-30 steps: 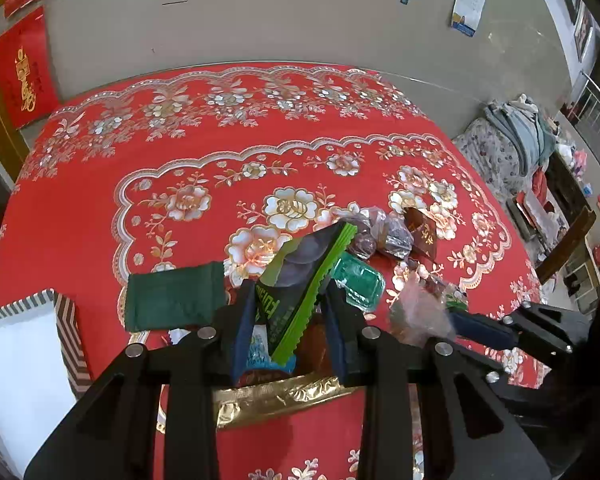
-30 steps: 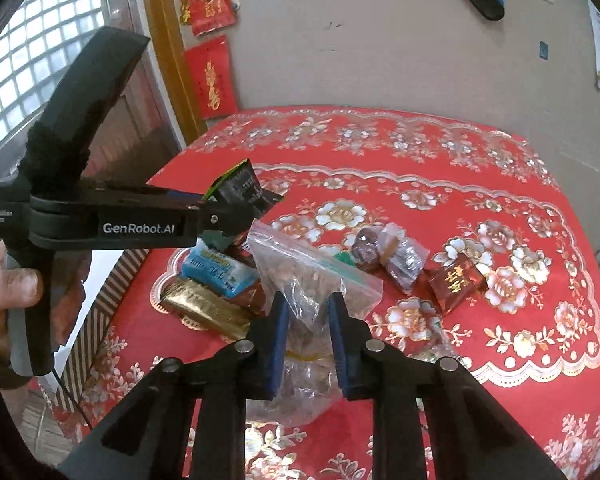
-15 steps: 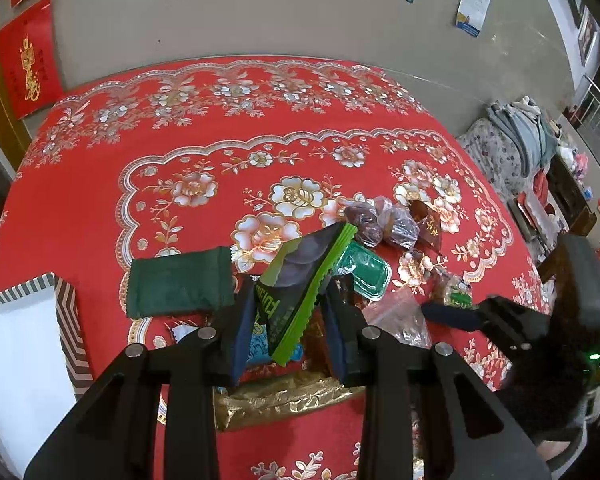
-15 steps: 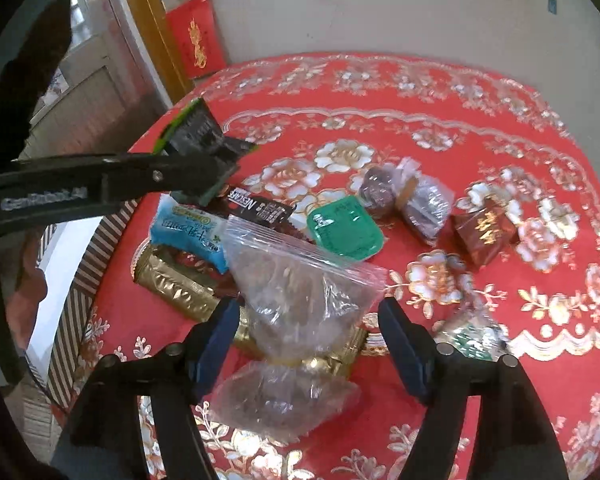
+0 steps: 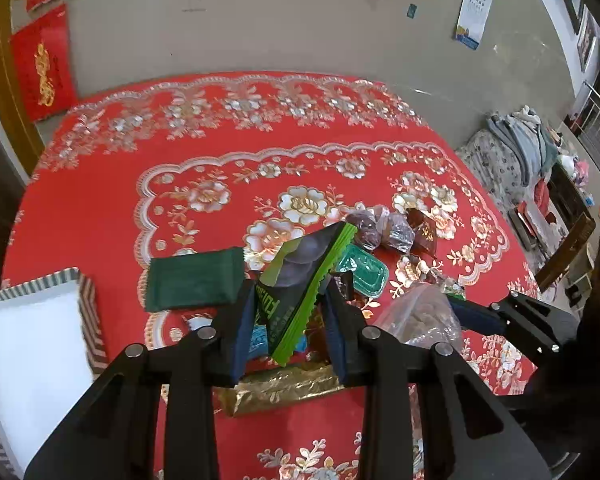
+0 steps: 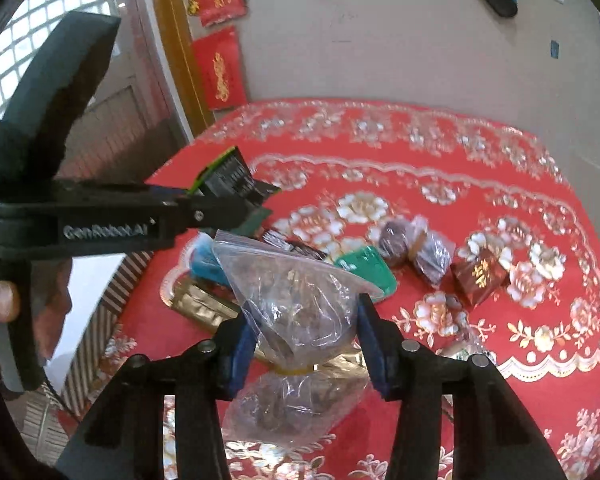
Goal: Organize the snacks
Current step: 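Lift the green snack with the left tool while the right tool lifts the nut bag, then lower the green snack into the white box while the right tool drops the nut bag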
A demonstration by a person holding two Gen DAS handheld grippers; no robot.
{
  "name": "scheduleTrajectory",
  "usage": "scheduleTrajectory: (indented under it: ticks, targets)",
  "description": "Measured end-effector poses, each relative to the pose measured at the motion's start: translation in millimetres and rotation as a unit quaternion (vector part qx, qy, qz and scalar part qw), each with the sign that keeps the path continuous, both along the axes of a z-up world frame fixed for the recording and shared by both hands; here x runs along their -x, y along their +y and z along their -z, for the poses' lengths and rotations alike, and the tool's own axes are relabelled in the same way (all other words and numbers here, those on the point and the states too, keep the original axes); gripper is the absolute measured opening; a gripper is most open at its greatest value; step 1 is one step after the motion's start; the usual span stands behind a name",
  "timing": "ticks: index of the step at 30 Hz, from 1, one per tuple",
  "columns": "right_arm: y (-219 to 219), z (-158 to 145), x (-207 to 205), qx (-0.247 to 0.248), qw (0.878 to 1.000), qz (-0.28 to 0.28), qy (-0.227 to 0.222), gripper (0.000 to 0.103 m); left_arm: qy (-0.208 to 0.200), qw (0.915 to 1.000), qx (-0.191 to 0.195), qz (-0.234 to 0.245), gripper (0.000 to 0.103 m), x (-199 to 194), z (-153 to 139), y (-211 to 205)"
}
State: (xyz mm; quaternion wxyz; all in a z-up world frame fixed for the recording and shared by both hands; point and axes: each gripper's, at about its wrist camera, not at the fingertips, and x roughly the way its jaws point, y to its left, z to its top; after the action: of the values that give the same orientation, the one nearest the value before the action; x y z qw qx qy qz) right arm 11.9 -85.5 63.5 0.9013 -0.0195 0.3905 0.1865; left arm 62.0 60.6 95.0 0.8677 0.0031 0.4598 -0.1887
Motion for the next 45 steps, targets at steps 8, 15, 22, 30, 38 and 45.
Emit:
scheduleTrajectory:
  ticks: [8,15,22,30,38,45]
  targets:
    - [19,-16,9,0.001,1.000,-0.008,-0.024,0.048,-0.024,0.9993,-0.006,-0.027,0.030,15,-9,19]
    - [31,-21,11,-0.001,0.999,0.000,-0.035,0.048,-0.033,0.9983,-0.012,-0.047,0.030,29,-9,36]
    - [55,-25,9,0.000,0.999,-0.011,-0.038,0.048,-0.034,0.9967,-0.013,-0.073,0.030,46,-10,65]
    - [103,-28,5,0.010,0.998,-0.048,-0.041,0.048,-0.038,0.9922,-0.013,-0.118,0.030,63,-18,118]
    - [155,-35,-3,0.020,0.995,-0.090,-0.044,0.048,-0.034,0.9844,-0.020,-0.172,0.030,69,-16,173]
    - [207,-41,-13,0.032,0.991,-0.125,-0.047,0.048,-0.015,0.9746,-0.020,-0.223,0.030,61,0,218]
